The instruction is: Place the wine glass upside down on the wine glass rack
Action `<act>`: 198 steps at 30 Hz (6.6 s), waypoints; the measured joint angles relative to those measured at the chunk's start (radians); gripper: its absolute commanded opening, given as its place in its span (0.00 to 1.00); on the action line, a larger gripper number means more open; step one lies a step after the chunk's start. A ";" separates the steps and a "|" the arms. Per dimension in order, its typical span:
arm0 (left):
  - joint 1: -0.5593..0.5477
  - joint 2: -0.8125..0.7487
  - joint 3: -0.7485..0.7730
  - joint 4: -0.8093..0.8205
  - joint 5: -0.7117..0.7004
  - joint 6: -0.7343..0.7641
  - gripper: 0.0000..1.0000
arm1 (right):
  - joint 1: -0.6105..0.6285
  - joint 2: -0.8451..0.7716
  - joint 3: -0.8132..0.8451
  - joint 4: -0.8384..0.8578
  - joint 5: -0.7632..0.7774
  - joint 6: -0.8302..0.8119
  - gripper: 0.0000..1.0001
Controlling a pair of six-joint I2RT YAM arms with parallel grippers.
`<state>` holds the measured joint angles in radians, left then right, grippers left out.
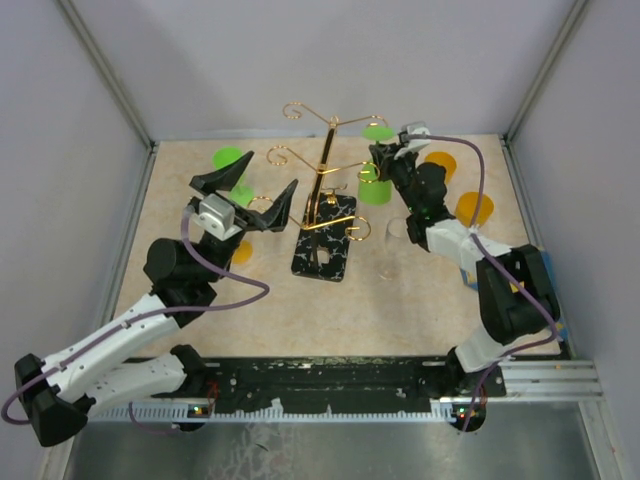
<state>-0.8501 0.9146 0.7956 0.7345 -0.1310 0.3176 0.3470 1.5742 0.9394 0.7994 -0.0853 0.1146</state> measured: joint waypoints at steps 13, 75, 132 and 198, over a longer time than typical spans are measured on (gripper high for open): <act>0.004 -0.009 -0.031 0.036 -0.016 0.021 0.97 | 0.006 0.064 -0.039 0.193 0.012 0.000 0.00; 0.006 0.003 -0.065 0.081 -0.016 -0.005 0.97 | -0.204 0.179 -0.056 0.520 -0.591 0.242 0.00; 0.009 0.052 -0.065 0.102 -0.018 0.029 0.98 | -0.211 0.406 0.248 0.447 -0.773 0.181 0.00; 0.010 0.014 -0.080 0.123 -0.026 0.047 0.98 | -0.109 0.416 0.293 0.318 -0.380 0.063 0.18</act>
<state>-0.8398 0.9291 0.7151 0.8577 -0.1566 0.3649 0.2379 1.9903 1.2327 1.1175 -0.4648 0.1772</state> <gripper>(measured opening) 0.983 0.214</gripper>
